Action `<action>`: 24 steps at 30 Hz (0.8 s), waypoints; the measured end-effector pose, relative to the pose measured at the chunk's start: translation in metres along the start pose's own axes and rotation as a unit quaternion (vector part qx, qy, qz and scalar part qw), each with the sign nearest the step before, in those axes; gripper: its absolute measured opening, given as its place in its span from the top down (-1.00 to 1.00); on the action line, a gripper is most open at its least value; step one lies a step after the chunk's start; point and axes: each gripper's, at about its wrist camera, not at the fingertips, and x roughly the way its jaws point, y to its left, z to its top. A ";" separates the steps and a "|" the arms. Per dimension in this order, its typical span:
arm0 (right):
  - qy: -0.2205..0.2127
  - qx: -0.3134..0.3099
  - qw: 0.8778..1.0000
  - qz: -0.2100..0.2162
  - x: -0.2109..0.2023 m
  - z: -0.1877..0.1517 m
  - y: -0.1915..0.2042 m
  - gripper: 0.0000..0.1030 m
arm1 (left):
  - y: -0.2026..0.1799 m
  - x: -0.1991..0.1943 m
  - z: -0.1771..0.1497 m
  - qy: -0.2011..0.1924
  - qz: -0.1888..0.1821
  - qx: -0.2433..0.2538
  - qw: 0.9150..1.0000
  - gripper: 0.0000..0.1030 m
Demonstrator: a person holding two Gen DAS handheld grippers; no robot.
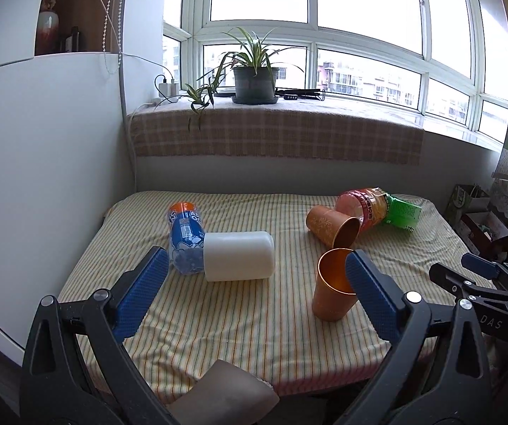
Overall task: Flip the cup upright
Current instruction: 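Open the left tool and withdraw it from the upright cup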
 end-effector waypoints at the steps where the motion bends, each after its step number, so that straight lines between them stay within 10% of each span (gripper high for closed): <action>1: 0.001 0.000 1.000 0.000 0.000 0.000 0.000 -0.59 | 0.000 0.000 0.000 0.000 0.000 0.000 1.000 -0.97; 24: 0.019 -0.003 1.000 0.005 0.010 -0.006 0.002 -0.59 | 0.004 0.004 -0.002 0.006 0.005 -0.006 1.000 -0.97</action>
